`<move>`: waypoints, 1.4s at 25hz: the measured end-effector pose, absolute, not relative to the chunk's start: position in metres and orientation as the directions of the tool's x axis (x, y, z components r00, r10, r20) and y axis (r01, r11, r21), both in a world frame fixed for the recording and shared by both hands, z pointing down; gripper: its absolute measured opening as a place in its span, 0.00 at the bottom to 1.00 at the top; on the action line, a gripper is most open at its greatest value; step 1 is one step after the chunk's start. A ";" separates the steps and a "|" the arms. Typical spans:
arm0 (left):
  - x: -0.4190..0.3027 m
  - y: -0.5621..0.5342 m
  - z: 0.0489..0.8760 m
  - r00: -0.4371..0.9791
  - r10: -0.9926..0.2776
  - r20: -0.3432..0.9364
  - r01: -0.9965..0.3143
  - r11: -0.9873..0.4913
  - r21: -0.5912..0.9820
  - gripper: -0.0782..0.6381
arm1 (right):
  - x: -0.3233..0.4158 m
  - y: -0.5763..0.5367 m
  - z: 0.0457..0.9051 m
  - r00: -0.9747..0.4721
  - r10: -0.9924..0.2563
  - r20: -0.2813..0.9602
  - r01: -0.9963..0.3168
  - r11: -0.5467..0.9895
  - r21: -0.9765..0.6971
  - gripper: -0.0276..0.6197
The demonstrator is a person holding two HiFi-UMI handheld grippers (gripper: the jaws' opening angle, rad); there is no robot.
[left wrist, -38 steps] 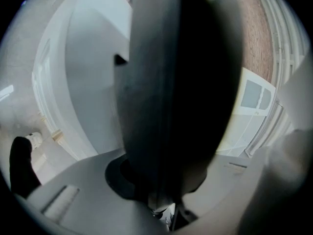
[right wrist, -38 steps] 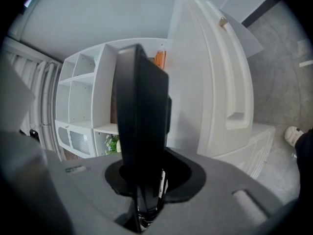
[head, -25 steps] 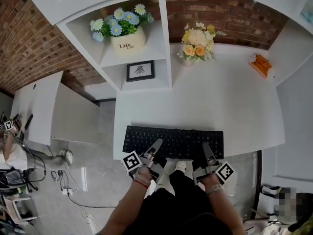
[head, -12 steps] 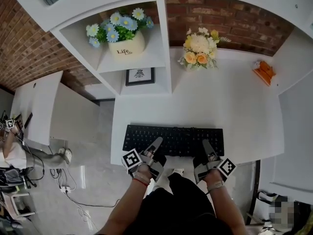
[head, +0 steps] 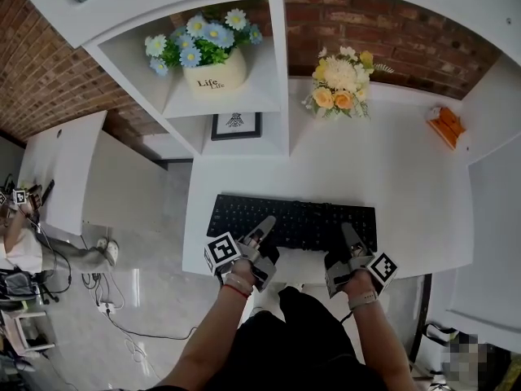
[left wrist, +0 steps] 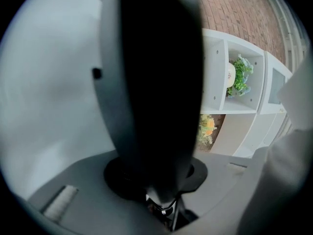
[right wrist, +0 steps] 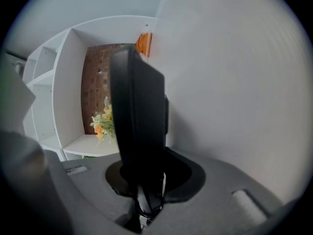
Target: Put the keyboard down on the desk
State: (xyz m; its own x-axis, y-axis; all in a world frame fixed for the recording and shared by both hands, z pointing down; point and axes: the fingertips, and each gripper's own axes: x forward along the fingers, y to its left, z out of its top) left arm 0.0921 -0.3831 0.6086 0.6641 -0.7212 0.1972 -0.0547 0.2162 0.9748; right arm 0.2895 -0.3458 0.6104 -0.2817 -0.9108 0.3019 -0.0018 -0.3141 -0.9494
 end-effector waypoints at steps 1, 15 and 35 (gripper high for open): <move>0.092 -0.384 0.609 0.662 -0.722 0.202 -0.055 0.221 0.974 0.22 | 0.289 -0.347 0.611 -0.283 -0.907 0.311 0.001 -0.324 -0.946 0.14; 0.112 -0.361 0.580 0.792 -0.607 0.056 -0.045 0.034 0.998 0.48 | 0.291 -0.346 0.615 -0.264 -0.895 0.360 0.018 -0.378 -0.926 0.14; 0.128 -0.303 0.615 0.755 -0.278 0.594 -0.654 -0.383 0.652 0.10 | 0.292 -0.346 0.614 -0.348 -0.872 0.345 -0.045 -0.353 -0.935 0.16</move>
